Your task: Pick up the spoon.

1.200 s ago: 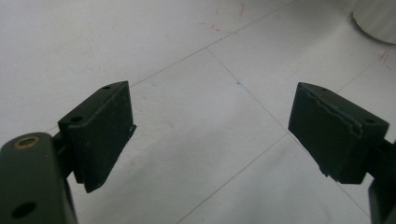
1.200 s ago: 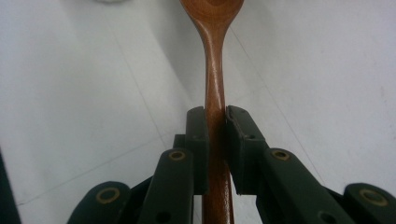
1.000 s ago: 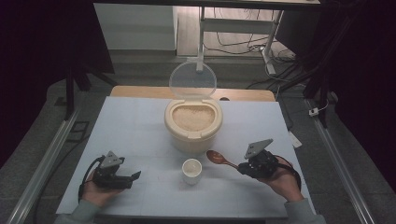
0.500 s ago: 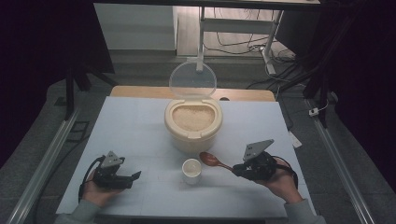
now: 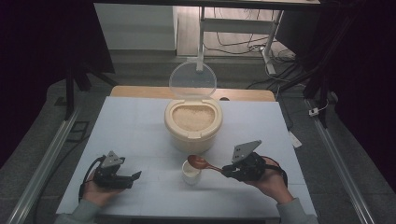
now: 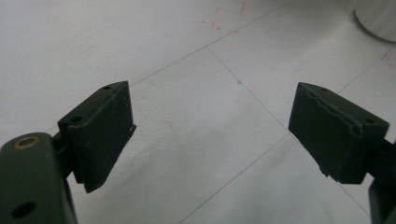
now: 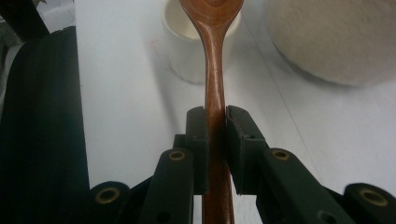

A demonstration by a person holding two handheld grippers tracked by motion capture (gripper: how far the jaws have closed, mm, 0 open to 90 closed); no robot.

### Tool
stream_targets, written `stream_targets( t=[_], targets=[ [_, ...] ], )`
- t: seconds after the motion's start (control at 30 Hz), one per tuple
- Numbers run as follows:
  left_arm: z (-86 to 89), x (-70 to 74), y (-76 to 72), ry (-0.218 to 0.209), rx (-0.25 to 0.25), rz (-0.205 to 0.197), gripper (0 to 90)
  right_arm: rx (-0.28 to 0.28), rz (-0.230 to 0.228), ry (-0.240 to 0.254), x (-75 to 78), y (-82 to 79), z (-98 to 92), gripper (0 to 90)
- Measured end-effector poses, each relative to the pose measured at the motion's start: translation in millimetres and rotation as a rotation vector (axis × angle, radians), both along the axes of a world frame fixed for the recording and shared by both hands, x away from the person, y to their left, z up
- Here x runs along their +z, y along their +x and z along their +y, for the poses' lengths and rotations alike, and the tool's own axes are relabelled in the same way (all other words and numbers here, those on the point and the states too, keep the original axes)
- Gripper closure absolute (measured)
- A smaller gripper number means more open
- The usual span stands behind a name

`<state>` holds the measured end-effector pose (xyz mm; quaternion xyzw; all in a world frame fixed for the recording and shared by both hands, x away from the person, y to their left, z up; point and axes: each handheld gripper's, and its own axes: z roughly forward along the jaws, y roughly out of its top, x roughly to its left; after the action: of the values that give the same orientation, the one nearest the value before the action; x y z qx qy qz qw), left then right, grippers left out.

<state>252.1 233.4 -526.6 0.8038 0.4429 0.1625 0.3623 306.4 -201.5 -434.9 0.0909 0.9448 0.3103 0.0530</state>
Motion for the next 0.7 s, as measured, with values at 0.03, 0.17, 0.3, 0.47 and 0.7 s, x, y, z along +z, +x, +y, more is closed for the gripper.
stream_targets(
  t=[0.03,0.17,0.3,0.47,0.7],
  targets=[
    [-0.1,0.0,0.0,0.000,0.000,0.000,13.7,0.003,0.001,0.003,0.0,-0.9,2.9,78.7],
    [-0.2,0.1,0.3,-0.002,0.000,0.001,13.6,0.025,-0.010,-0.001,0.7,-2.6,13.2,78.8],
    [-0.2,0.3,0.4,-0.003,0.000,0.000,13.7,0.045,-0.017,0.003,0.6,-3.3,20.1,78.8],
    [-1.2,1.1,0.8,-0.002,-0.005,-0.003,13.7,0.049,-0.020,0.007,0.5,-4.2,24.7,78.7],
    [-3.3,3.3,0.6,-0.005,-0.011,-0.007,13.7,0.062,-0.028,0.008,1.0,-5.4,31.2,78.8]
  ],
)
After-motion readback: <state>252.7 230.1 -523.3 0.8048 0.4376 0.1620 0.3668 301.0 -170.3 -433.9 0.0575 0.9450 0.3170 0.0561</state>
